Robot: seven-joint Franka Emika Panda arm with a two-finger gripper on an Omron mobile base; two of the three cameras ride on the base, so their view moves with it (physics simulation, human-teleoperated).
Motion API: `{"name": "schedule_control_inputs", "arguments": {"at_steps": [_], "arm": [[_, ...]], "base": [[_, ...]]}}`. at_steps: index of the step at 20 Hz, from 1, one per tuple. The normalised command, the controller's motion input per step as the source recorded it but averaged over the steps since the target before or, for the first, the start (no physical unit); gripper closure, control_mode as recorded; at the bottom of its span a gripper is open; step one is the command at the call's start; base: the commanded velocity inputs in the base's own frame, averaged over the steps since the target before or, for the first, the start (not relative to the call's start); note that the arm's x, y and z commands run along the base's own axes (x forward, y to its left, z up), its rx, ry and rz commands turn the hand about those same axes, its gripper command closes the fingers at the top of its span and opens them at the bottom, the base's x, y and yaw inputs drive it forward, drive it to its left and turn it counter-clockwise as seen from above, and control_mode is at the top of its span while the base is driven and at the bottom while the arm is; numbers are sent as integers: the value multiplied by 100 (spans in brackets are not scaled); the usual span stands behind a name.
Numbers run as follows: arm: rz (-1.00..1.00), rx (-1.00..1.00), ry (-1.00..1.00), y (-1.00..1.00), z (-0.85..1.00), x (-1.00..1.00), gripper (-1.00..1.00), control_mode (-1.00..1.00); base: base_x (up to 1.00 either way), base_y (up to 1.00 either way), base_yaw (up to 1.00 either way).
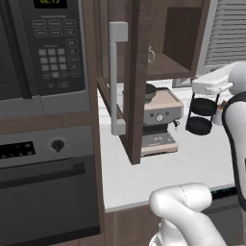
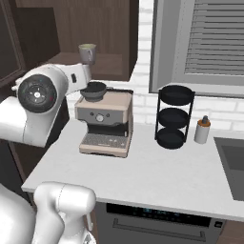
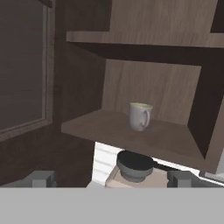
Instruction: Gather all objects into one cabinet and sort the glasses and bowls to opposite sides.
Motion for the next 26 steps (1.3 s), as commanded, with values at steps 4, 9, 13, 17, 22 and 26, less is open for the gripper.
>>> {"name": "schedule_control_inputs", "arguments": {"at_steps": [4,9,13,17,22,26], "arm": [[0,0,1,0,0,99,-100,-100],[0,0,0,0,-4,89,-100,-100],[0,0,0,0,0,73,-100,-100],[0,0,1,0,0,75,-100,-100],[-1,3,14,6,0,39,-100,-100],[-3,3,16,16,0,28,-100,-100]], "base": [[0,0,0],[0,0,0],[0,0,0],[0,0,0],[0,0,0],[0,0,0]]}}
